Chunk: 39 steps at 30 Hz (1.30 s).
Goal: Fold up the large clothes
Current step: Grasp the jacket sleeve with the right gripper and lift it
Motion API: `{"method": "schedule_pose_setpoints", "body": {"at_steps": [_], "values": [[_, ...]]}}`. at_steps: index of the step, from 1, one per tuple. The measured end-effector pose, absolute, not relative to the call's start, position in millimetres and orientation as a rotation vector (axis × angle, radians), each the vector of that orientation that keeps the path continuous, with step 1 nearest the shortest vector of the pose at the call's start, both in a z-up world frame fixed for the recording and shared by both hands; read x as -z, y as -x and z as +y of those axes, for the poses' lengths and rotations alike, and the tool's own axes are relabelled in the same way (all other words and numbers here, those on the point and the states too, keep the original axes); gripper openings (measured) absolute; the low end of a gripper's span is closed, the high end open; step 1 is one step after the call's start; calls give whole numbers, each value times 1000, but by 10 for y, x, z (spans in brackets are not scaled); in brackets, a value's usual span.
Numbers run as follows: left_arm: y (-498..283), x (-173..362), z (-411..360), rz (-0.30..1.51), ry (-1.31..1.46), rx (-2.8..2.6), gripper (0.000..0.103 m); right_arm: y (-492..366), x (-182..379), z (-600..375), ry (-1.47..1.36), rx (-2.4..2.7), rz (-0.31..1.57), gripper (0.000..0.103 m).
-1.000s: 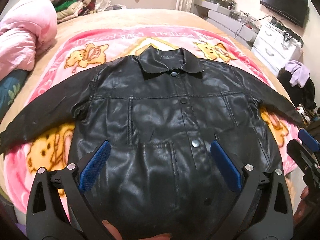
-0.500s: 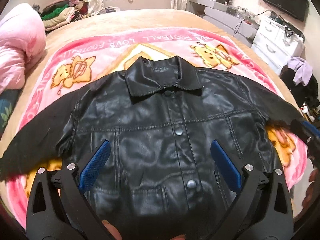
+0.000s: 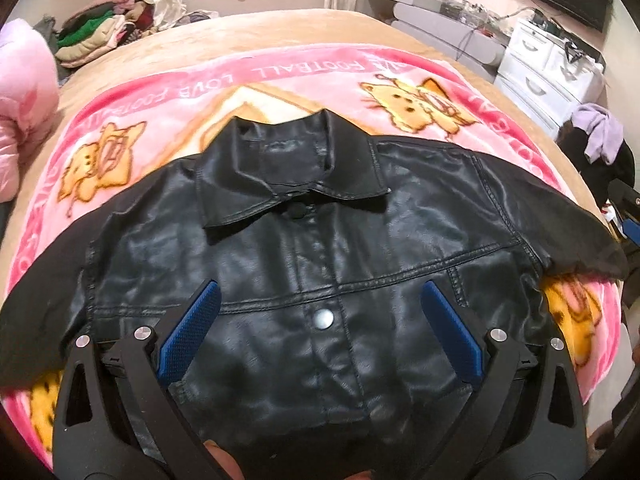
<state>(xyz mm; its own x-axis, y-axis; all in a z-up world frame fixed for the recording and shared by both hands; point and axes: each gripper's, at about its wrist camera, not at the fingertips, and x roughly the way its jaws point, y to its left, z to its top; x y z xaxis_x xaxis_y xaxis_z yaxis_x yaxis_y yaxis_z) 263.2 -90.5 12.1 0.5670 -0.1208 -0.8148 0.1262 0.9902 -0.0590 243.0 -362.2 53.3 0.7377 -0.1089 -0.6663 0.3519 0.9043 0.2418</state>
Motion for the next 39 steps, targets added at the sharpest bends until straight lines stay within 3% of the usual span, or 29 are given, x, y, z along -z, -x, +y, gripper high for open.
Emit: {"method": "schedule_pose_setpoints", "body": {"at_steps": [17, 35, 37, 39], "values": [[-2880, 307, -1105, 1032, -6, 237, 94, -2219, 120, -4811, -528, 673, 707, 99], [-3127, 246, -947, 988, 24, 202, 94, -1890, 647, -5968, -920, 835, 635, 99], [-3135, 246, -909, 985, 30, 185, 94, -1905, 663, -6022, -952, 833, 608, 94], [-3132, 228, -897, 979, 23, 179, 94, -1912, 662, -6088, -1003, 793, 565, 73]]}}
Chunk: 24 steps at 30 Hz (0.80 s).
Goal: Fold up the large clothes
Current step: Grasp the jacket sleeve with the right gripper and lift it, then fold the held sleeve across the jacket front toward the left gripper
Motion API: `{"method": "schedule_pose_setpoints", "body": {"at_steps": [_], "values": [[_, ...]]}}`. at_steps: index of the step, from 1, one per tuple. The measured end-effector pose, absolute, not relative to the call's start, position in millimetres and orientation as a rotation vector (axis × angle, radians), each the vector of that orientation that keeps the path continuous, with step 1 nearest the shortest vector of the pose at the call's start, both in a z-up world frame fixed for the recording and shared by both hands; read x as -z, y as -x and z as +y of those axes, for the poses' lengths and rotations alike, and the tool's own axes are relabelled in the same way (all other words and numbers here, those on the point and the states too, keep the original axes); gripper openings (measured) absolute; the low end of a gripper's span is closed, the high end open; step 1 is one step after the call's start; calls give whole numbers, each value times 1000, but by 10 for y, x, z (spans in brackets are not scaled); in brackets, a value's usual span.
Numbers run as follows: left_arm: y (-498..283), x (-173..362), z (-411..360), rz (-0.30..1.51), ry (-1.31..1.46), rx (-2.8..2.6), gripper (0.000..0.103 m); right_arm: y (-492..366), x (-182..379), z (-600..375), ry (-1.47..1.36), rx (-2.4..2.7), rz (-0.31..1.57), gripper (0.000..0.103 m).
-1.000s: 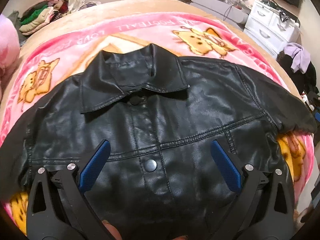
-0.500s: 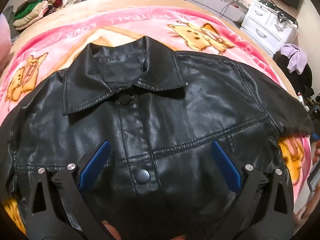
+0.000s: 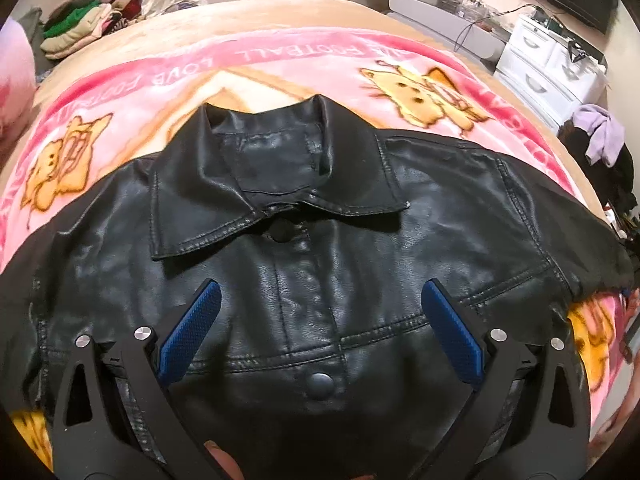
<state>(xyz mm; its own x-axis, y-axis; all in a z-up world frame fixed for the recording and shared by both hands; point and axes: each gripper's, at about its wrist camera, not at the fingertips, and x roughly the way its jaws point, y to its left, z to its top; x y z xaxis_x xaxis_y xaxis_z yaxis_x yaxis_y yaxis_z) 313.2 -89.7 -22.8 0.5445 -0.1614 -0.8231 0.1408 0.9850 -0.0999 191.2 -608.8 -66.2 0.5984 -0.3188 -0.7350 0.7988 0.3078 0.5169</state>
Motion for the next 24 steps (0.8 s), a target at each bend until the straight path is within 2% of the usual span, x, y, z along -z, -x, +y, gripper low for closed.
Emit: {"method": "schedule_pose_setpoints", "body": {"at_steps": [2, 7, 13, 24], "values": [[-3120, 192, -893, 970, 27, 185, 94, -1927, 693, -6156, -1042, 755, 534, 39], [-3096, 115, -891, 961, 43, 204, 94, -1932, 648, -6142, -1079, 652, 459, 16], [-3076, 12, -817, 977, 93, 218, 94, -2002, 59, -5817, -967, 430, 314, 8], [-2994, -436, -196, 935, 271, 221, 94, -2220, -935, -4598, -637, 45, 201, 7]]}}
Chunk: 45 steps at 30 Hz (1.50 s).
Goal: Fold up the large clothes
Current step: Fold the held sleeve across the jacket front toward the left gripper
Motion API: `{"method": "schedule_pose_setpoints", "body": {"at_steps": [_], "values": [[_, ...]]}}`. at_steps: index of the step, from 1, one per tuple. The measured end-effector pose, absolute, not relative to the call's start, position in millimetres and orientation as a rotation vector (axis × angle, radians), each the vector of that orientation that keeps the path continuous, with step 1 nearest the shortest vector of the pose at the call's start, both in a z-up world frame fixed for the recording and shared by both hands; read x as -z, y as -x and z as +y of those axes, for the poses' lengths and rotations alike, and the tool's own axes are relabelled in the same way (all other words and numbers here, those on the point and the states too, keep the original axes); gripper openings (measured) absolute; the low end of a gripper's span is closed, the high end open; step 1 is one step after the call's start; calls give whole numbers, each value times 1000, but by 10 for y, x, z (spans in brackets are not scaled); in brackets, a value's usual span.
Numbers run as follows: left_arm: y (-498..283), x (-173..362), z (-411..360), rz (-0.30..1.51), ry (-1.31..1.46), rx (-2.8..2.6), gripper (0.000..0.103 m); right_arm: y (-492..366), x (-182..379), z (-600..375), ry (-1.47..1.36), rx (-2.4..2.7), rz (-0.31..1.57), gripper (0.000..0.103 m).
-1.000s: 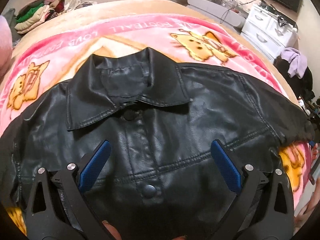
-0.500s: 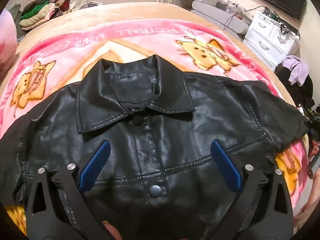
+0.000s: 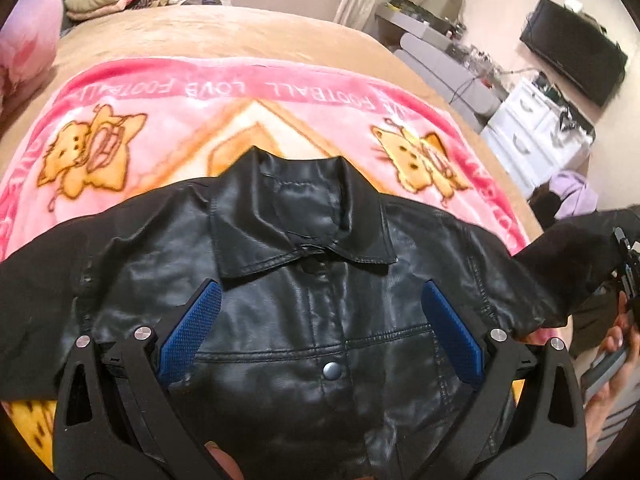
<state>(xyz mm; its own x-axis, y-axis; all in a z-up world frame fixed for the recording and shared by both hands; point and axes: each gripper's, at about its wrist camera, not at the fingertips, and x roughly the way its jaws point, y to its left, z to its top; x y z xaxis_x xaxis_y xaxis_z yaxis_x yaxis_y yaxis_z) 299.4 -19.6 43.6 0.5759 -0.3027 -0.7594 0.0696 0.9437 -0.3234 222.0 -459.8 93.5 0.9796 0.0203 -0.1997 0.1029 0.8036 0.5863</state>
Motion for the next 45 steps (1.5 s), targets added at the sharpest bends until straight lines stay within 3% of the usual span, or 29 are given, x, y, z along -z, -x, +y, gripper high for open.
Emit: {"method": "schedule_pose_setpoints", "body": {"at_steps": [18, 36, 38, 40, 42, 44, 45], "values": [[-2583, -924, 846, 819, 578, 291, 94, -2231, -1541, -2225, -215, -549, 168, 7], [-2204, -640, 1354, 800, 833, 384, 94, -2268, -381, -676, 141, -581, 470, 9], [-2245, -529, 1314, 834, 834, 405, 94, -2282, -272, -630, 139, -587, 499, 14], [-2263, -432, 1308, 862, 832, 407, 94, -2268, -206, -578, 142, -605, 529, 31], [-2281, -332, 1311, 900, 826, 409, 94, -2246, -148, -508, 169, -623, 558, 35], [-2288, -240, 1317, 951, 785, 388, 94, -2218, -91, -425, 208, -661, 624, 72], [-2279, -202, 1327, 963, 774, 381, 94, -2217, -79, -426, 201, -695, 647, 78]]}}
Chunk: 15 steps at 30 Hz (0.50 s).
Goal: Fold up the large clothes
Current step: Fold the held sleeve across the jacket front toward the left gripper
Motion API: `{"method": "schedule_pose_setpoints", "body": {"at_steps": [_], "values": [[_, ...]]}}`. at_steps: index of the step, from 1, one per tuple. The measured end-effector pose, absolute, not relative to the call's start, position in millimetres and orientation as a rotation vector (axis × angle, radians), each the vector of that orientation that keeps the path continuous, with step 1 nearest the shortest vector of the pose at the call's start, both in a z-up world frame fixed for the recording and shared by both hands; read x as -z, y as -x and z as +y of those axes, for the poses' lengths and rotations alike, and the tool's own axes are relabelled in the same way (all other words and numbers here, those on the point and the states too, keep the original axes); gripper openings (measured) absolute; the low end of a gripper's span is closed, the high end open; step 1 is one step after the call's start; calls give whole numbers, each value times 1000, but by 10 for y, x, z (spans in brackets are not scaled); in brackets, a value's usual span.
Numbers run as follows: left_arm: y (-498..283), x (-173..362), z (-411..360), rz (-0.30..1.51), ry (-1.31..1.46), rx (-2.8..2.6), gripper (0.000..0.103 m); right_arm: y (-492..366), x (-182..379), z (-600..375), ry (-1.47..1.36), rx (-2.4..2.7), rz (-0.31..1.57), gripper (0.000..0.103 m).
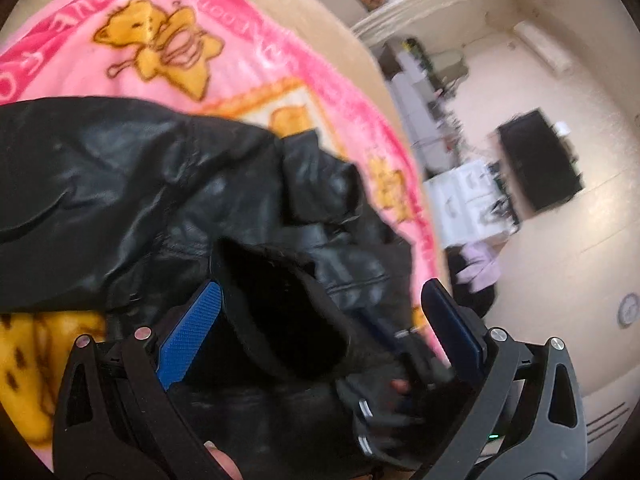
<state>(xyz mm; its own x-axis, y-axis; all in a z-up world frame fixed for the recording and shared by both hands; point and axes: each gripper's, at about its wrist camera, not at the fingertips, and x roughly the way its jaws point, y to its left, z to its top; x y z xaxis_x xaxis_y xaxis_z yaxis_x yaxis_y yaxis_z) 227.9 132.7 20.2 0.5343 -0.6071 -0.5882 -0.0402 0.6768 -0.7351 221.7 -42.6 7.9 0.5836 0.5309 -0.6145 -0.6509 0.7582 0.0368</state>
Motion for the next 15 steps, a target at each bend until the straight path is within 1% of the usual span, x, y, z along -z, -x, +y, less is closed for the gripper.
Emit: {"method": "schedule_pose_setpoints", "body": {"at_steps": [1, 2, 5, 9, 10, 11, 12, 13, 14, 15], "values": [[-2273, -152, 1341, 976, 768, 372, 94, -2199, -90, -417, 194, -737, 674, 86], [-2262, -85, 1354, 998, 766, 364, 94, -2171, -116, -416, 189, -762, 687, 91], [-2240, 121, 1372, 1050, 765, 345, 94, -2103, -250, -476, 160, -821, 687, 92], [-2258, 355, 1354, 1102, 780, 330, 94, -2174, -386, -692, 101, -761, 665, 92], [-2266, 408, 1343, 1115, 779, 324, 94, -2204, -397, -747, 90, -742, 663, 88], [-2283, 438, 1324, 1123, 772, 316, 91, -2251, -409, -837, 71, -709, 663, 81], [-2284, 472, 1311, 1130, 764, 300, 88, -2306, -415, -933, 49, -678, 667, 76], [-2285, 495, 1294, 1133, 759, 284, 81, -2355, -427, -1014, 26, -656, 671, 67], [-2282, 492, 1261, 1130, 732, 270, 68, -2414, -429, -1099, 1, -631, 676, 59], [-2276, 472, 1240, 1124, 709, 261, 55, -2460, -437, -1188, -25, -604, 680, 56]]}}
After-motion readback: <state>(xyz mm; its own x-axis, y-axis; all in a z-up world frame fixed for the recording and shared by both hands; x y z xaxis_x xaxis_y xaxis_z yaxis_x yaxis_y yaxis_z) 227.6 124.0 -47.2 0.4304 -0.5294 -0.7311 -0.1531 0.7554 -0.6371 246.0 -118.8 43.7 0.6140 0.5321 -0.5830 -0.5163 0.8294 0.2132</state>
